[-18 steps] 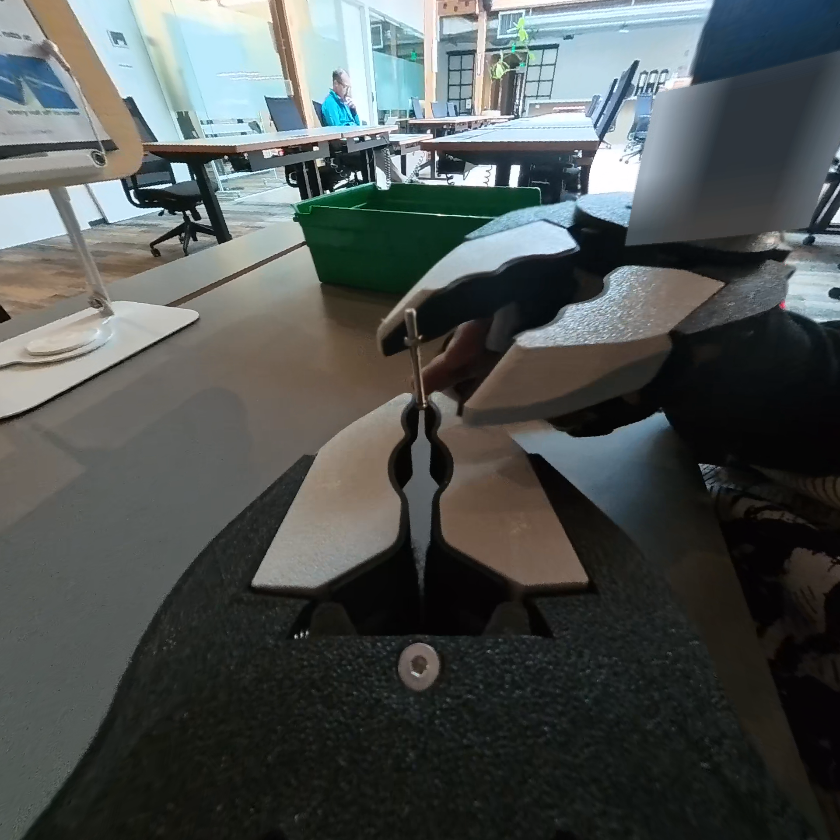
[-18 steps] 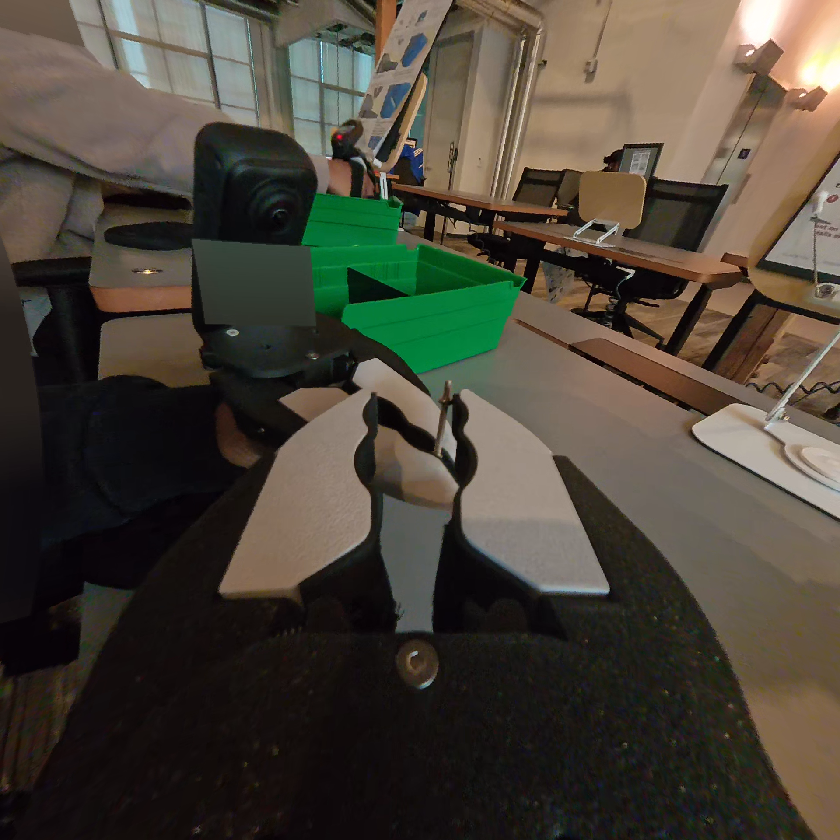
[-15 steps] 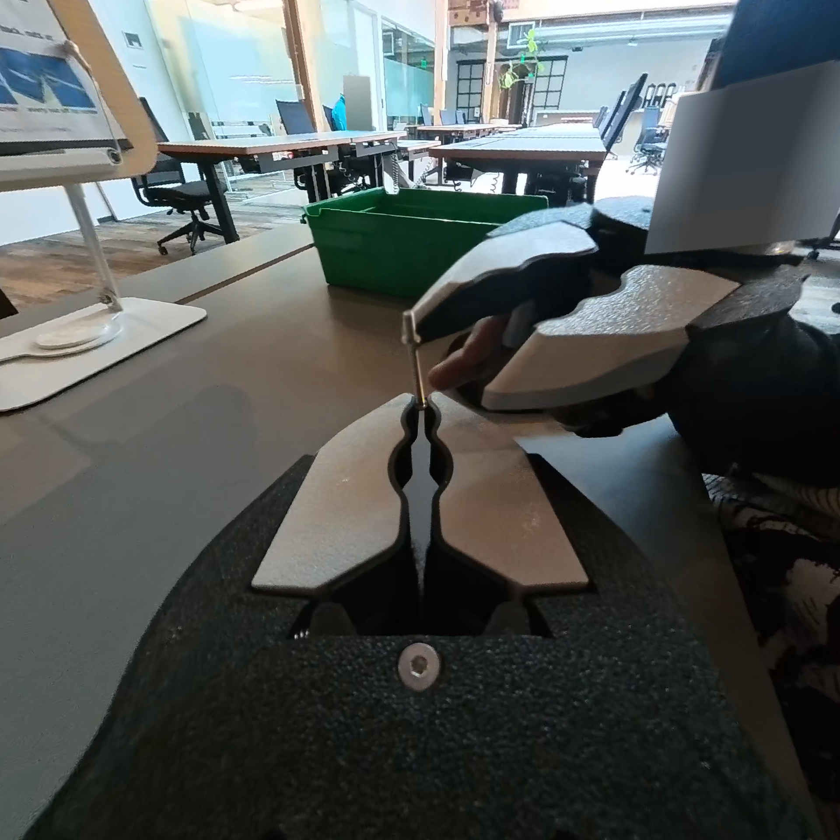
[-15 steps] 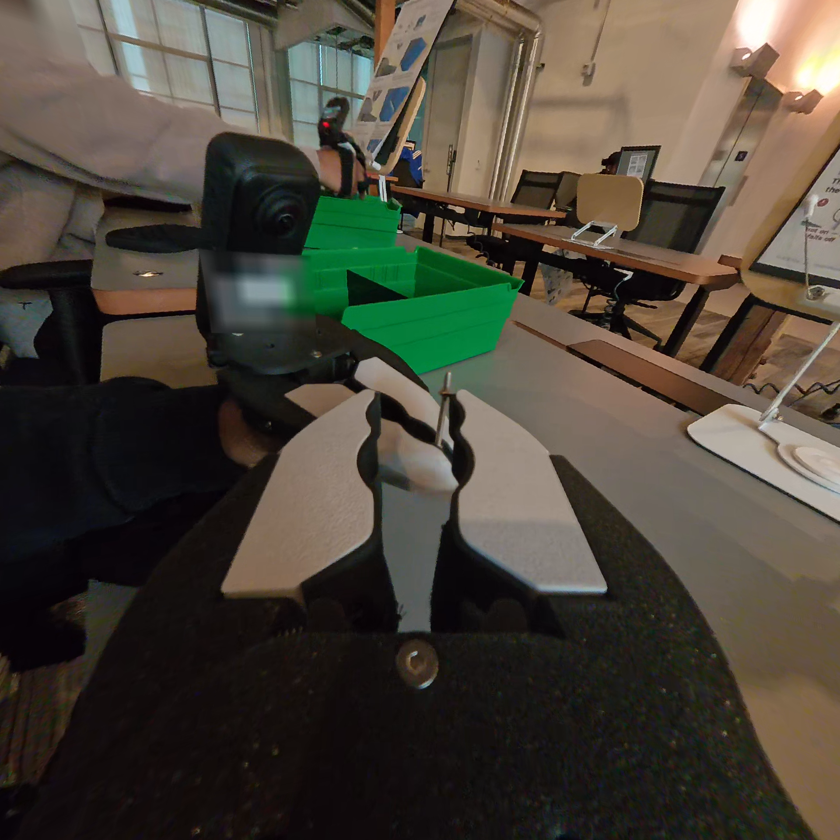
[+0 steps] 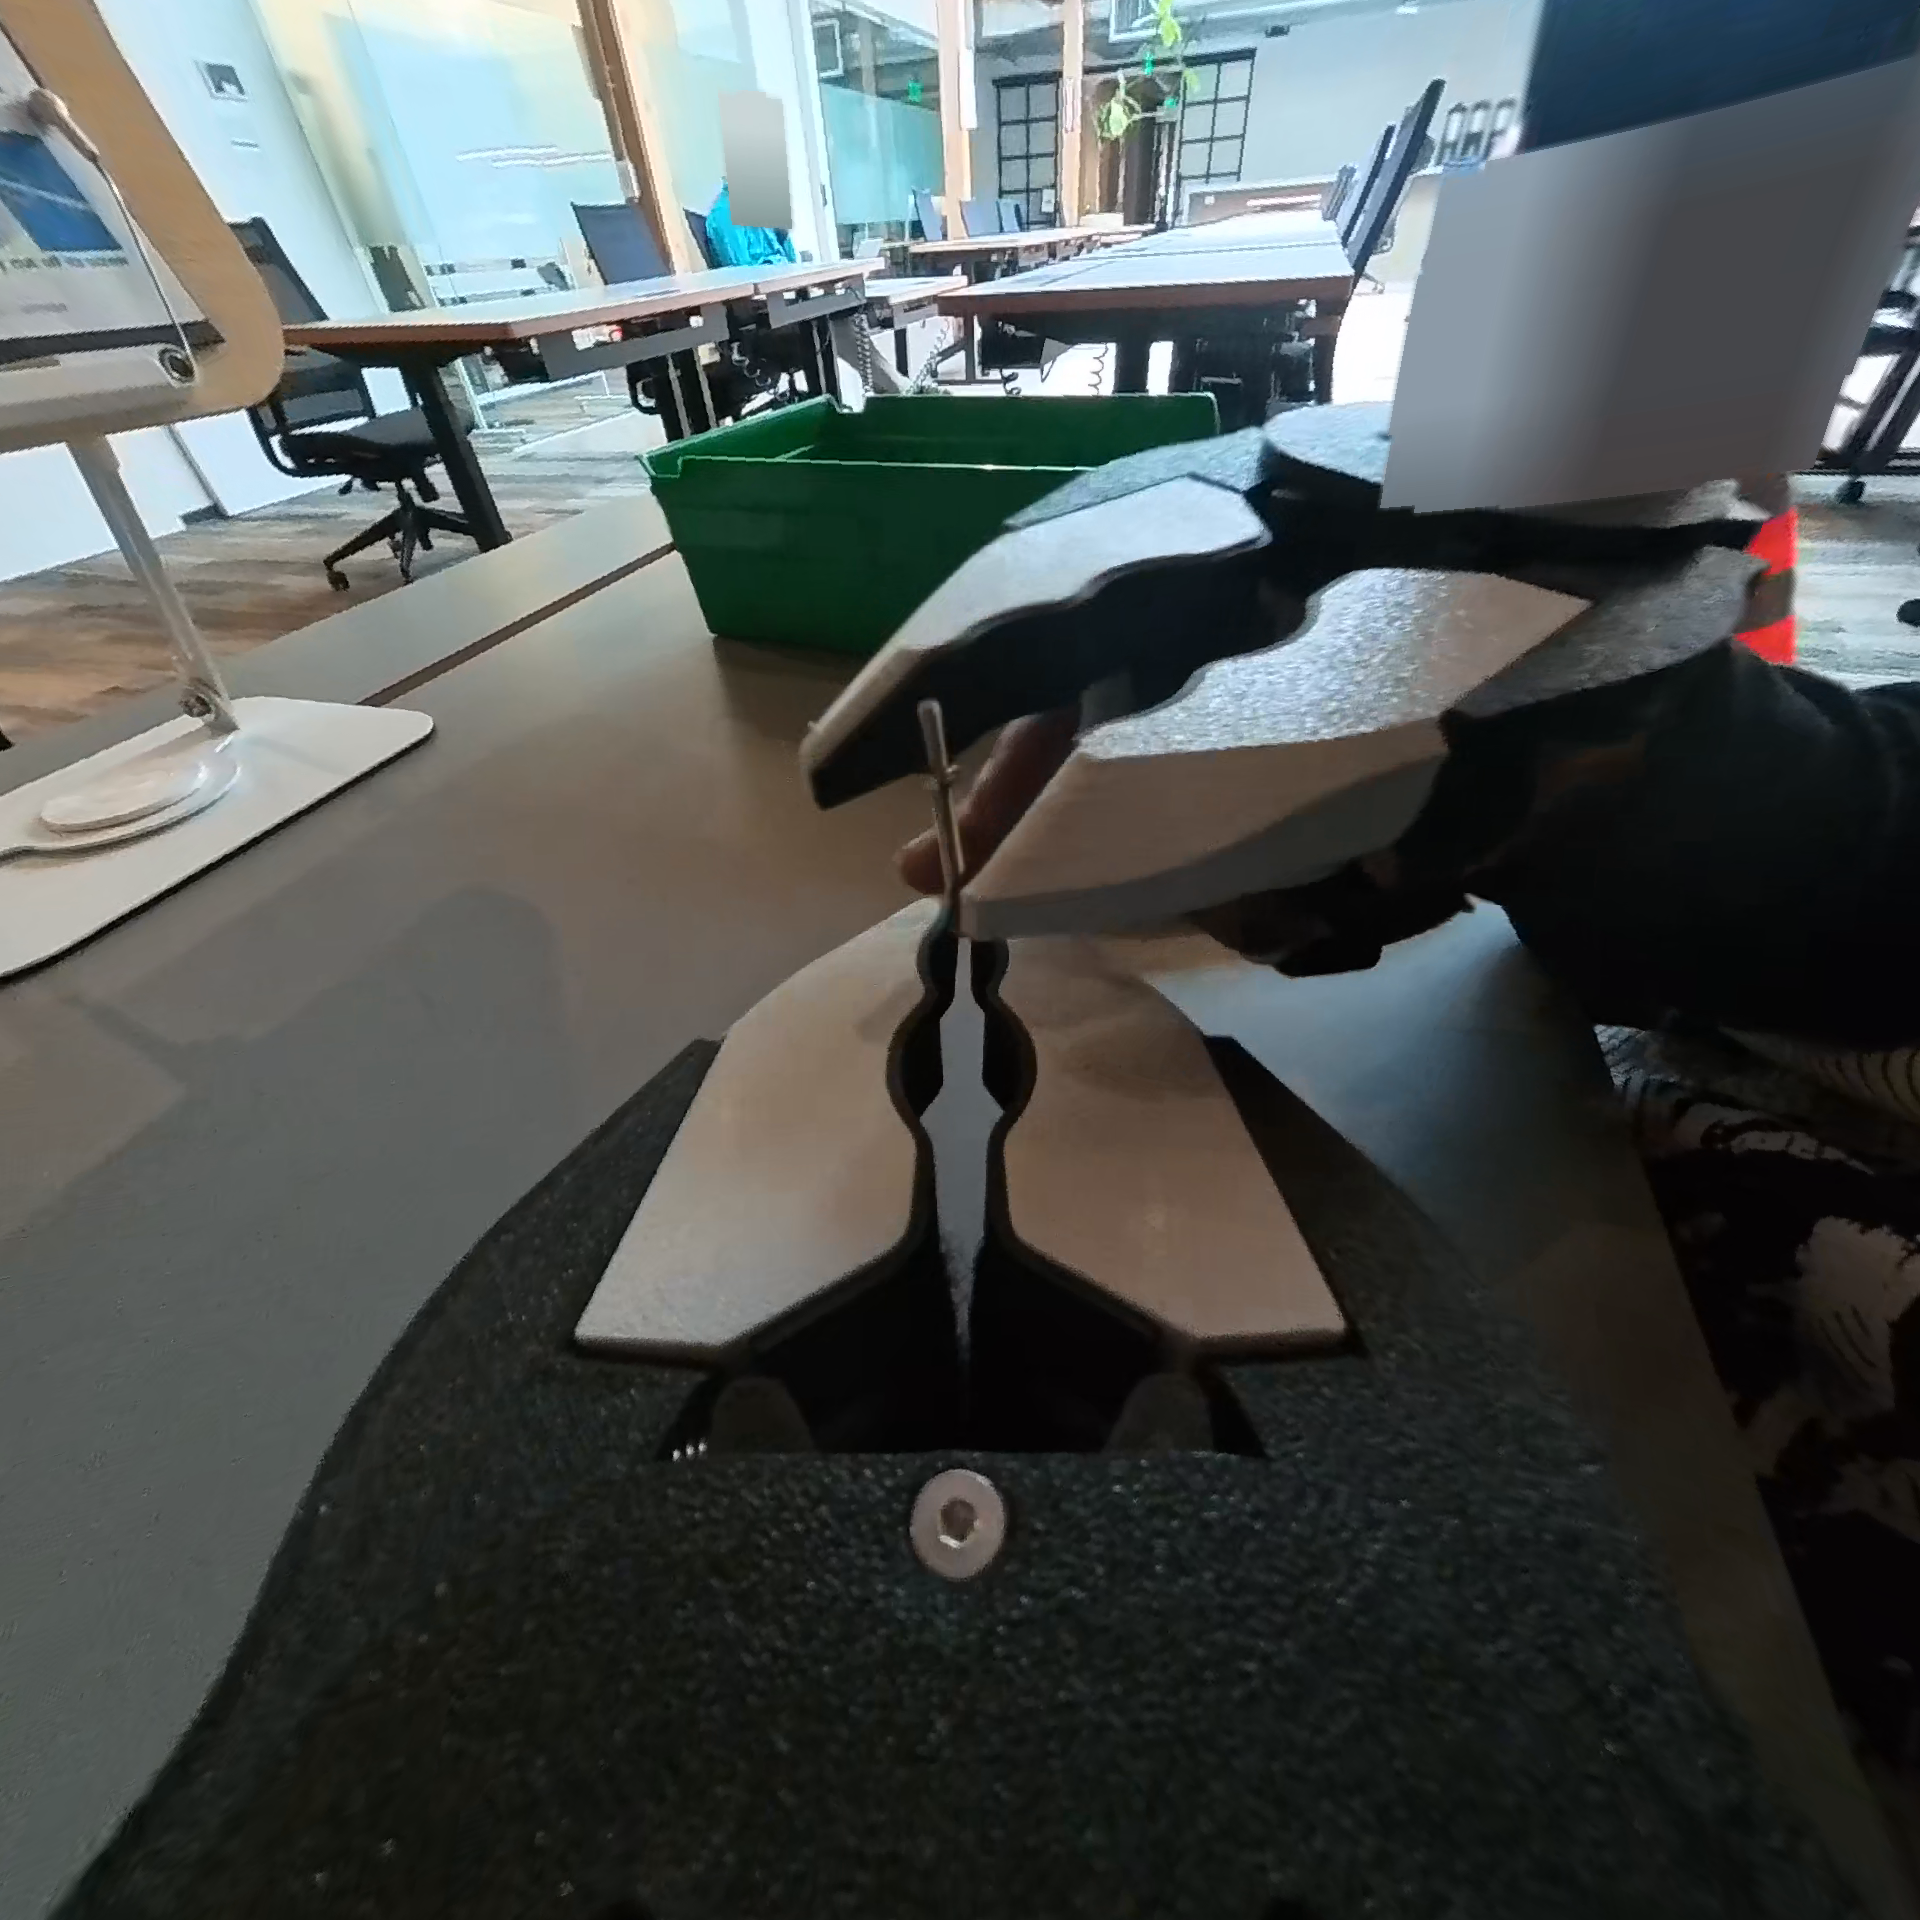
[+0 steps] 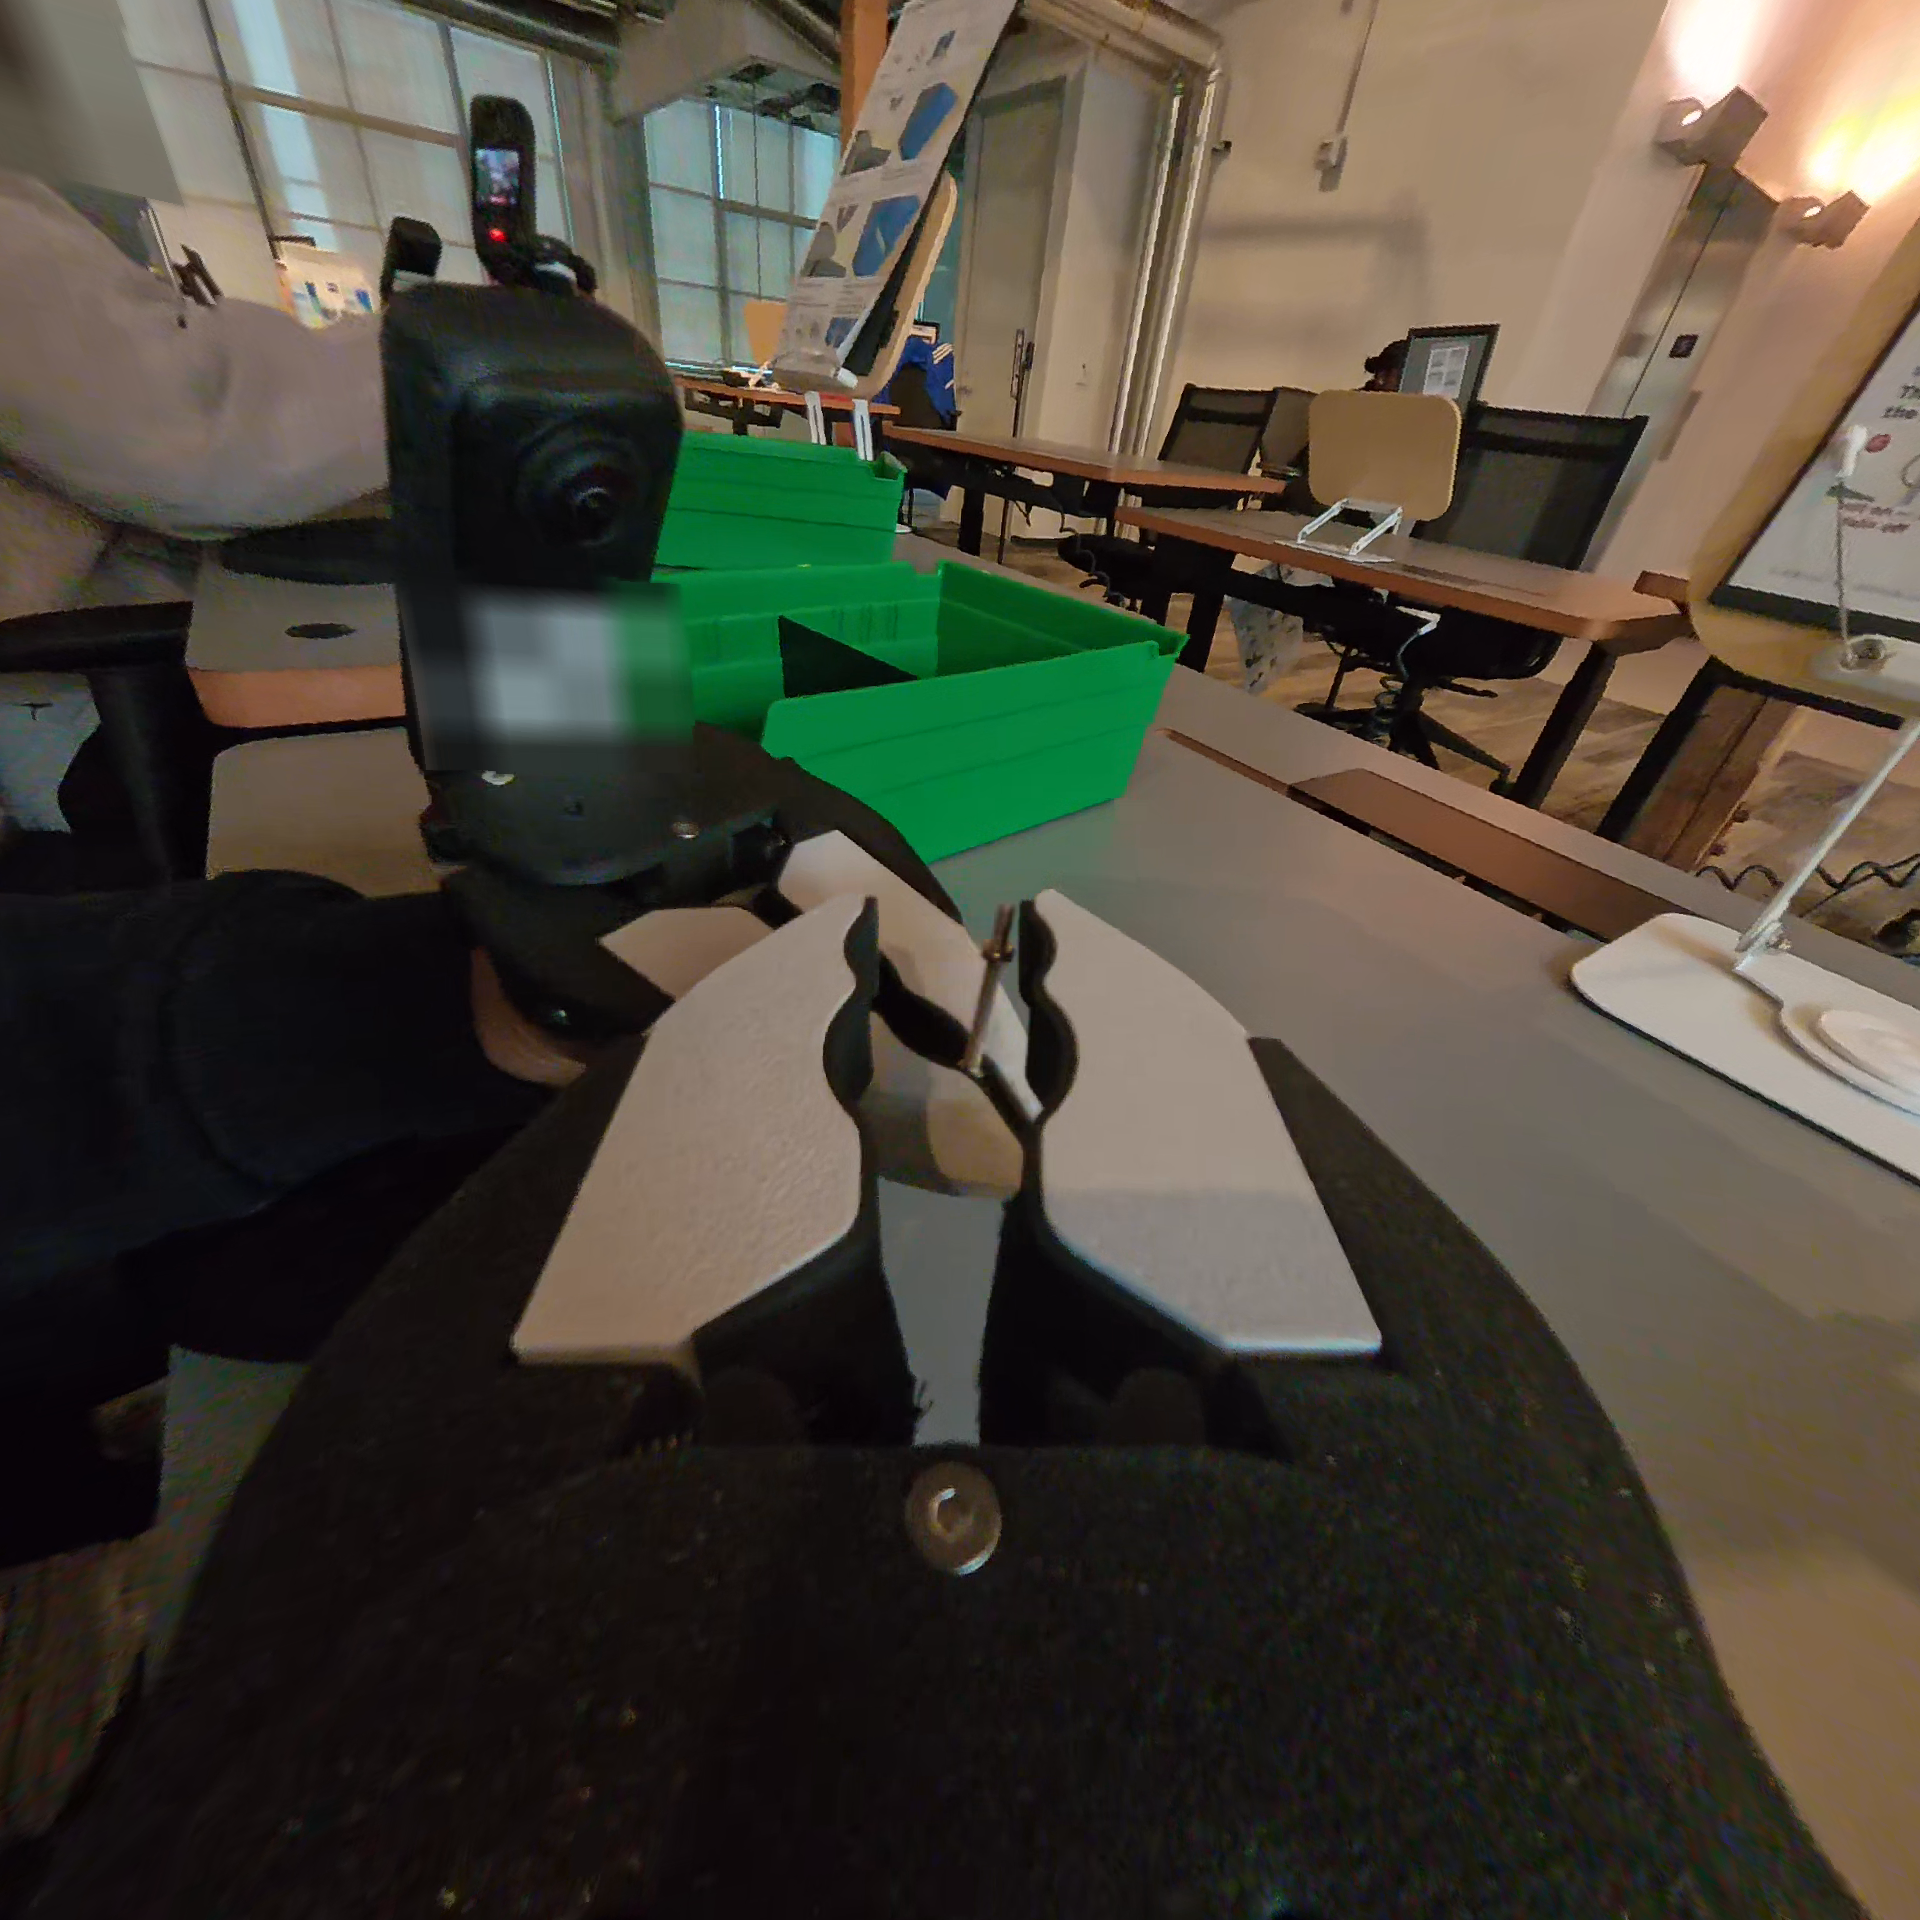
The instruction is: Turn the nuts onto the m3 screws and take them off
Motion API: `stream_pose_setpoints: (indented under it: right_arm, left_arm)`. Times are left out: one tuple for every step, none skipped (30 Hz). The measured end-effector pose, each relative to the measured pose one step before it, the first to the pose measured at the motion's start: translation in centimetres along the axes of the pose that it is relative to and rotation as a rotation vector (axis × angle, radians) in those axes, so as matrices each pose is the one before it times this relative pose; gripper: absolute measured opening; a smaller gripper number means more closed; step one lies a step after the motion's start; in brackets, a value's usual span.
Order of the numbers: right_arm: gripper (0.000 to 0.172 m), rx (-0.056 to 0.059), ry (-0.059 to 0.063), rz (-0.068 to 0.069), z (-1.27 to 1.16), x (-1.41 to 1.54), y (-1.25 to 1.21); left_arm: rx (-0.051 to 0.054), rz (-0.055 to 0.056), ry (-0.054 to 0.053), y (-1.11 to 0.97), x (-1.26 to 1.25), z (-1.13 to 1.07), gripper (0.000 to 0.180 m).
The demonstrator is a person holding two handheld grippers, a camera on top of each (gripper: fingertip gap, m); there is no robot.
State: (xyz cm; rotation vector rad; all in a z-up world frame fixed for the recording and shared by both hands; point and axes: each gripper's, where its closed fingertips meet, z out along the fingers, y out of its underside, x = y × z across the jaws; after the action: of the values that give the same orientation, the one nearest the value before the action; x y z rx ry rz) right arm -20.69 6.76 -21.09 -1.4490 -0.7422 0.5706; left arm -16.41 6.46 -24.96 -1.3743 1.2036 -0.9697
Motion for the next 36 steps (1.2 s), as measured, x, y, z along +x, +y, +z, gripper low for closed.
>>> stream_pose_setpoints:
  right_arm:
    - [0.022, -0.0010, -0.0018, -0.0055, -0.051, -0.101, -0.049]
    - [0.020, 0.0001, 0.0031, -0.0029, -0.096, 0.004, -0.056]
    - [0.017, 0.0009, 0.0037, -0.0006, -0.130, 0.059, -0.068]
    - [0.015, 0.0010, 0.0016, 0.0025, -0.152, 0.045, -0.075]
    - [0.013, 0.0014, -0.0033, 0.0042, -0.173, 0.004, -0.085]
    - [0.012, 0.0019, -0.0073, 0.0055, -0.169, -0.071, -0.104]
    - [0.011, 0.0020, -0.0015, 0.0036, -0.174, 0.007, -0.087]
    - [0.011, 0.0016, 0.0064, -0.0013, -0.169, 0.121, -0.064]
    - [0.012, 0.0020, 0.0114, -0.0040, -0.124, 0.221, -0.050]
    - [0.013, 0.0013, 0.0112, -0.0016, -0.046, 0.258, 0.015]
    - [0.016, -0.0012, 0.0059, 0.0028, 0.065, 0.199, 0.100]
    - [0.017, -0.0046, 0.0018, 0.0053, 0.119, 0.134, 0.174]
    - [0.018, -0.0041, 0.0015, 0.0061, 0.153, 0.098, 0.172]
    - [0.018, -0.0025, -0.0010, 0.0048, 0.174, 0.011, 0.133]
    - [0.018, -0.0025, -0.0051, 0.0027, 0.182, -0.087, 0.118]
    - [0.018, -0.0026, -0.0044, 0.0001, 0.176, -0.108, 0.105]
    - [0.018, -0.0023, -0.0051, -0.0034, 0.157, -0.138, 0.057]
    - [0.018, -0.0036, -0.0043, -0.0053, 0.128, -0.134, 0.052]
    - [0.017, -0.0032, -0.0029, -0.0069, 0.053, -0.123, 0.006]
    - [0.015, -0.0021, -0.0012, -0.0067, -0.026, -0.077, -0.023]
    - [0.013, 0.0002, 0.0015, -0.0038, -0.098, -0.008, -0.064]
    - [0.012, 0.0007, 0.0022, -0.0001, -0.146, 0.035, -0.052]
    - [0.011, 0.0010, -0.0003, 0.0027, -0.182, 0.032, -0.070]
    - [0.010, 0.0011, -0.0018, 0.0043, -0.203, 0.020, -0.059]
    - [0.009, 0.0020, -0.0054, 0.0048, -0.212, -0.042, -0.101]
    - [0.009, 0.0031, -0.0041, 0.0033, -0.224, -0.040, -0.117]
    - [0.008, 0.0029, 0.0051, -0.0006, -0.202, 0.085, -0.109]
    - [0.009, -0.0014, 0.0109, -0.0044, -0.141, 0.213, -0.014]
    - [0.009, -0.0073, 0.0116, -0.0019, -0.029, 0.278, 0.105]
    - [0.009, -0.0139, 0.0030, 0.0057, 0.094, 0.182, 0.231]
    - [0.010, -0.0166, -0.0056, 0.0126, 0.168, 0.069, 0.301]
    - [0.011, -0.0115, -0.0045, 0.0141, 0.208, 0.031, 0.244]
    - [0.012, -0.0047, -0.0059, 0.0087, 0.205, -0.047, 0.157]
    - [0.012, -0.0030, -0.0065, 0.0030, 0.205, -0.095, 0.120]
    - [0.012, -0.0055, -0.0031, -0.0008, 0.203, -0.092, 0.126]
    - [0.012, -0.0060, -0.0010, -0.0033, 0.185, -0.060, 0.122]
  left_arm:
    - [0.0009, -0.0086, -0.0096, -0.012, -0.189, -0.013, 0.001]
    - [0.0038, -0.0092, -0.0115, -0.041, -0.221, -0.049, 0.001]
    - [0.0052, -0.0102, -0.0103, -0.059, -0.203, -0.057, 0.001]
    - [0.0059, -0.0107, -0.0076, -0.067, -0.189, -0.065, 0.001]
    - [0.0066, -0.0108, -0.0055, -0.077, -0.165, -0.069, 0.001]
    - [0.0069, -0.0102, -0.0028, -0.083, -0.124, -0.068, 0.001]
    - [0.0069, -0.0073, -0.0012, -0.086, -0.074, -0.069, 0.001]
    - [0.0058, -0.0034, -0.0002, -0.075, -0.032, -0.059, 0.001]
    - [0.0032, 0.0010, 0.0029, -0.035, 0.039, -0.030, 0.001]
    - [-0.0001, 0.0039, 0.0026, 0.002, 0.069, 0.005, 0.001]
    - [-0.0031, 0.0047, 0.0026, 0.035, 0.074, 0.032, 0.001]
    - [-0.0041, 0.0067, 0.0067, 0.046, 0.147, 0.038, 0.001]
    - [-0.0027, 0.0094, 0.0061, 0.030, 0.154, 0.021, 0.001]
    - [-0.0009, 0.0108, 0.0051, 0.018, 0.157, 0.010, 0.001]
    - [-0.0008, 0.0098, 0.0057, 0.007, 0.158, 0.002, 0.001]
    - [-0.0025, 0.0056, 0.0028, 0.034, 0.086, 0.026, 0.001]
    - [-0.0046, 0.0009, 0.0021, 0.062, 0.024, 0.038, 0.001]
    - [-0.0055, -0.0006, 0.0044, 0.070, 0.049, 0.055, 0.001]
    - [-0.0049, -0.0012, 0.0001, 0.065, -0.017, 0.042, 0.001]
    - [-0.0036, -0.0026, -0.0048, 0.050, -0.074, 0.032, 0.001]
    - [-0.0013, -0.0032, -0.0036, 0.017, -0.072, 0.000, 0.001]
    - [0.0012, -0.0041, -0.0045, -0.011, -0.094, -0.009, 0.001]
    - [0.0020, -0.0065, -0.0071, -0.027, -0.136, -0.030, 0.001]
    - [0.0027, -0.0079, -0.0052, -0.025, -0.135, -0.035, 0.001]
    - [0.0041, -0.0079, -0.0035, -0.053, -0.116, -0.036, 0.001]
    - [0.0052, -0.0061, -0.0022, -0.065, -0.077, -0.056, 0.001]
    - [0.0055, -0.0031, -0.0001, -0.061, -0.031, -0.051, 0.001]
    - [0.0048, -0.0007, 0.0000, -0.063, -0.004, -0.047, 0.001]
    - [0.0026, 0.0009, -0.0001, -0.029, 0.012, -0.027, 0.001]
    - [-0.0002, 0.0023, 0.0013, 0.002, 0.033, 0.002, 0.001]
    - [-0.0020, 0.0029, 0.0005, 0.023, 0.034, 0.016, 0.001]
    - [-0.0020, 0.0032, 0.0001, 0.023, 0.035, 0.013, 0.001]
    - [-0.0011, 0.0035, 0.0010, 0.012, 0.043, 0.010, 0.001]
    - [-0.0005, 0.0025, 0.0001, 0.005, 0.026, 0.007, 0.001]
    - [-0.0007, 0.0010, 0.0013, 0.018, 0.031, 0.002, 0.001]
    - [-0.0009, -0.0002, 0.0018, 0.010, 0.019, 0.015, 0.001]
